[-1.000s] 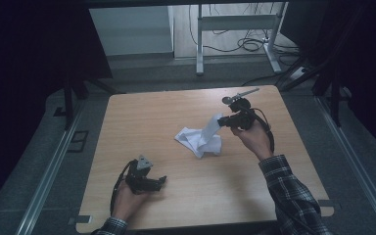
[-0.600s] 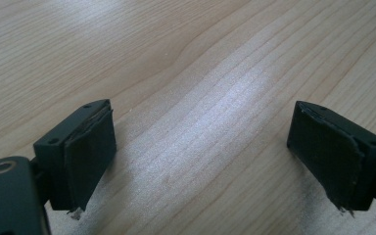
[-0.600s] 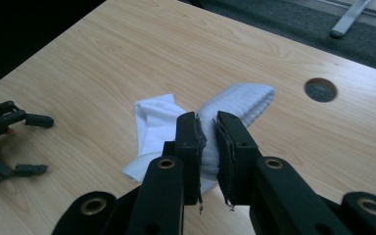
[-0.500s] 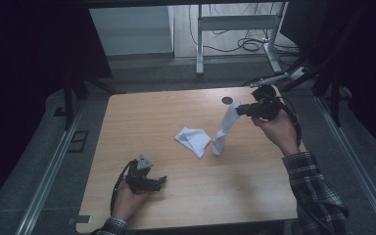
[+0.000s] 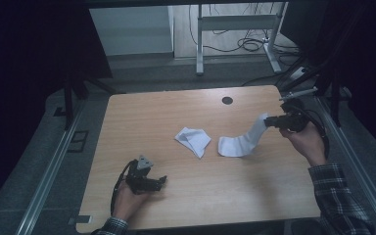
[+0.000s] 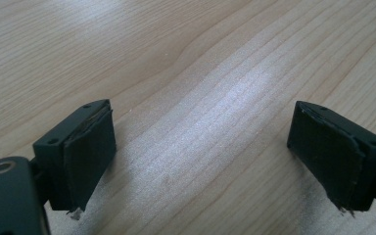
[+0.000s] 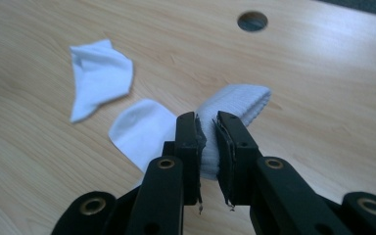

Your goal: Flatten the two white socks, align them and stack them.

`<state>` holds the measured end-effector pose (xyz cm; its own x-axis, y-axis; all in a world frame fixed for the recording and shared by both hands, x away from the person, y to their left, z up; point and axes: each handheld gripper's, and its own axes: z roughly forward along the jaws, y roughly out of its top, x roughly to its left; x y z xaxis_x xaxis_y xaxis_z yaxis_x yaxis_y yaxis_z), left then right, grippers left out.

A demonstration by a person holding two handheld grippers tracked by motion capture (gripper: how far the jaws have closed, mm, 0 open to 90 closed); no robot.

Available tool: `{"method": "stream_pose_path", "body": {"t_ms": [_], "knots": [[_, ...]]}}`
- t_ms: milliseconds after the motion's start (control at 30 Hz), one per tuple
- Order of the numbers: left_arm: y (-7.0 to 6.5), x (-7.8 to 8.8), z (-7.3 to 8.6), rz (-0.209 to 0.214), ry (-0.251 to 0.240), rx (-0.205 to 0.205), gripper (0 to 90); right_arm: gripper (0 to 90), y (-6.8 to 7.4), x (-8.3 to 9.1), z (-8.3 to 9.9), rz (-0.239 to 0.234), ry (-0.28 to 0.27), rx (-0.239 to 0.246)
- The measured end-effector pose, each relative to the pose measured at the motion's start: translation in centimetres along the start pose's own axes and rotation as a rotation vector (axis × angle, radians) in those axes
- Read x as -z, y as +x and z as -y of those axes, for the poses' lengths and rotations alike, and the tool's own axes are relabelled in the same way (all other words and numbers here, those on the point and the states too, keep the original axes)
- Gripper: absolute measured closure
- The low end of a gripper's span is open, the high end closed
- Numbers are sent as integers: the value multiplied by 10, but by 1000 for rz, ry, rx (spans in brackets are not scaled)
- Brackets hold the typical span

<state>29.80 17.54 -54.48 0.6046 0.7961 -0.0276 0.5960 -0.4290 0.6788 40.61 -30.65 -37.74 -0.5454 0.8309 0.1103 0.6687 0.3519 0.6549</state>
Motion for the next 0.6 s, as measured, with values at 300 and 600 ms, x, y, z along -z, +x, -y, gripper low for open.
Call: {"method": "stream_pose_path", "body": {"t_ms": [300, 600], "knots": [[-1, 0, 0, -1, -3, 9, 107, 775, -22, -19, 38, 32, 69, -27], [-1, 0, 0, 0, -4, 7, 103, 770, -40, -42, 86, 31, 94, -92]]}}
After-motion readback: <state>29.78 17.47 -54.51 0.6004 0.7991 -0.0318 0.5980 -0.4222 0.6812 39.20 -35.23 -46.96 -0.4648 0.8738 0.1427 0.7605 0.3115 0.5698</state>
